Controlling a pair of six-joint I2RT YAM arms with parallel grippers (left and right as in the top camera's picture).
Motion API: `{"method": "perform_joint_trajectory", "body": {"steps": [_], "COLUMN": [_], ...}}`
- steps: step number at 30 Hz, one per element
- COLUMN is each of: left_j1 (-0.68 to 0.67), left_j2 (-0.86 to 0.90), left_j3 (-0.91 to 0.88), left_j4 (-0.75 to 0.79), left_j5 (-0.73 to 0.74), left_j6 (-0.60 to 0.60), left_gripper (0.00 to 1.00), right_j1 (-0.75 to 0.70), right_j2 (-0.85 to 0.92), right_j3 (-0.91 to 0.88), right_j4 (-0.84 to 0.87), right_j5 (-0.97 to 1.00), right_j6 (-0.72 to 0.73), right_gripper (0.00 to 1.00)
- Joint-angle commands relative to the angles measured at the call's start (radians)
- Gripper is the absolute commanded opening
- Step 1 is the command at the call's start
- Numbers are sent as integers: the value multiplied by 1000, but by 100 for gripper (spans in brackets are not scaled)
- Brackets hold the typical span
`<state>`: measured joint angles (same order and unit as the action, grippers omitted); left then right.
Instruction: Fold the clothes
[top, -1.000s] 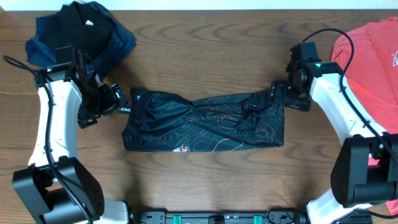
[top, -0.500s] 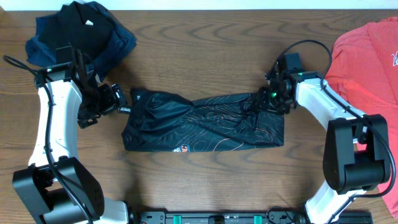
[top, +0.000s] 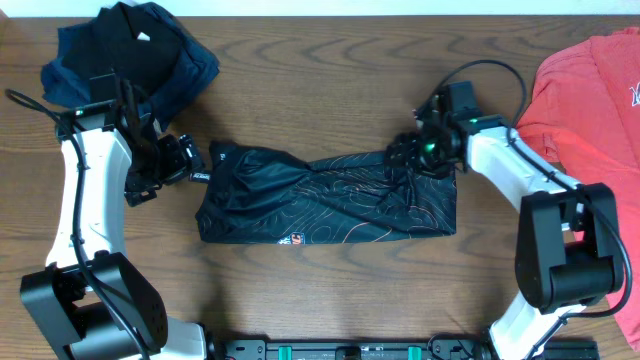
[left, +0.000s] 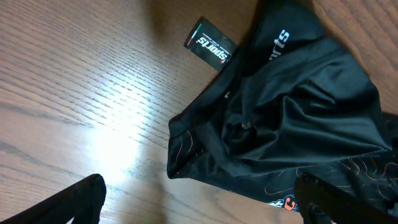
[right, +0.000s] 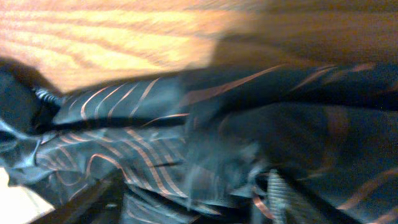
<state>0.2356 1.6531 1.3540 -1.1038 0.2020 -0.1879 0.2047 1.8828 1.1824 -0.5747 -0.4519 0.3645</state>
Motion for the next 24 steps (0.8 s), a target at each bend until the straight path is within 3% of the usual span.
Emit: {"method": "perform_joint_trajectory", "body": {"steps": [1,11,13,17,24], "left_j1": [5,5,5,5,5], "left_j2": [0,0,0,0,0], "left_j3": [-9,-9,-9,-10,-10], "left_j4": [-3,-3,-3,-3,-3], "left_j5": [-8,-8,-9,-9,-9], "left_j6": [-13,-13,-13,-13,-13], "left_gripper": [98,98,98,98,98], "right_j1": [42,-37,-89,-193,-332], "right_j2": [0,-118,-170,-240,-219], "right_j3": [2,21,21,21,-18], "right_j4": [4,-100,-156,-290,-382], "right_j5": [-28,-34,-12,53,63], "right_j6": [-29,-35,-65,-151,-277], "right_gripper": [77,79,82,99,99]}}
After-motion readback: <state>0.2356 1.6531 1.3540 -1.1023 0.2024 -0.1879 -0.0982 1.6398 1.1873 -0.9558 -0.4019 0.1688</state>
